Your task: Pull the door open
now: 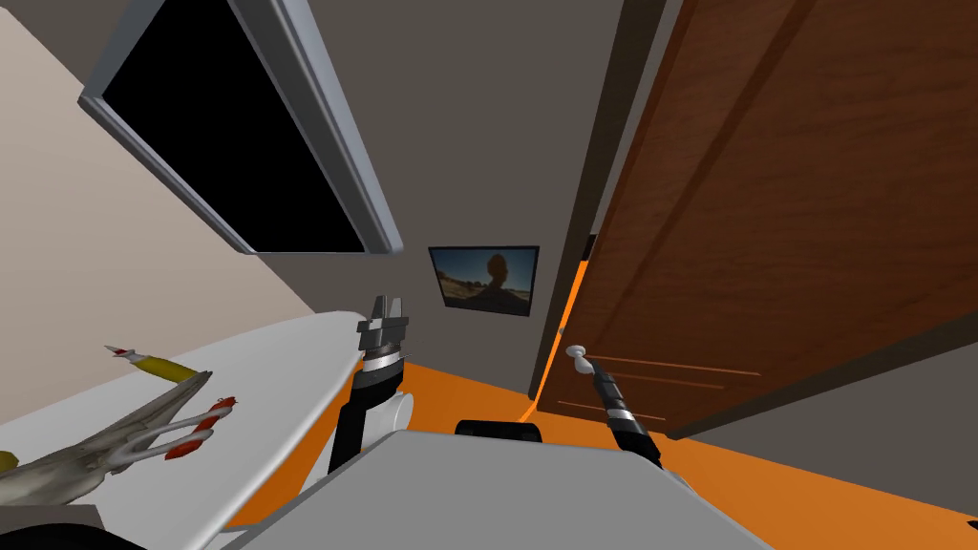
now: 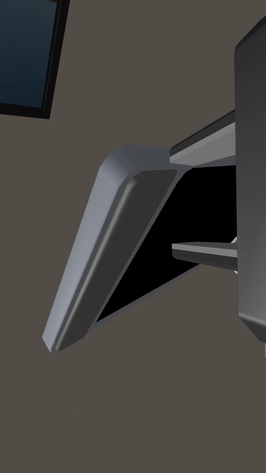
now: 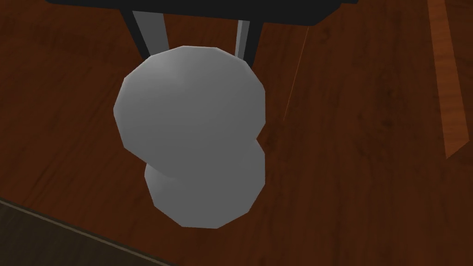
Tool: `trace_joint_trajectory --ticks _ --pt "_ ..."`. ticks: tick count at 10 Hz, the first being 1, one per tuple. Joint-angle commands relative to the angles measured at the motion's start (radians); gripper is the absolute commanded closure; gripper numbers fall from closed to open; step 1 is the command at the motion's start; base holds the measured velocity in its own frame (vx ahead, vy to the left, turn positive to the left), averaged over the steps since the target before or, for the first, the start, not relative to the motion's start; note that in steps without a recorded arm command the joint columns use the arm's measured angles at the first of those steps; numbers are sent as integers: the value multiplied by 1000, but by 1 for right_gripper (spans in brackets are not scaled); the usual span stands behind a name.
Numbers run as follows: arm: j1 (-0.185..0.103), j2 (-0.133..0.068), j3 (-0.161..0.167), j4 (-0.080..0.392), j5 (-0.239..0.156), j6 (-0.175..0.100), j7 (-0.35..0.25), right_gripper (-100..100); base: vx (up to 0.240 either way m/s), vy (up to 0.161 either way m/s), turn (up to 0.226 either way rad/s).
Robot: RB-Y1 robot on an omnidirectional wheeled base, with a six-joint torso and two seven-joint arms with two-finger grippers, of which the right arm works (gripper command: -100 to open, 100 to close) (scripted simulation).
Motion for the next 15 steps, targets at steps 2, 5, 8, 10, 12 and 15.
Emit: trace_joint_trajectory --ticks 2,5,8,10,12,15 --pt "-25 16 39 22 -22 -7 -69 100 -61 -37 69" --pt "-36 14 64 27 -64 3 -150 100 -39 -15 40" --pt "-48 11 89 33 -105 13 -225 100 -52 -27 60" --pt "-54 10 101 36 -126 18 -273 100 -26 -16 41" --pt "-60 9 113 38 -147 22 -316 100 -43 -12 49" --pt "-65 8 126 41 -168 27 -360 100 -31 -16 18"
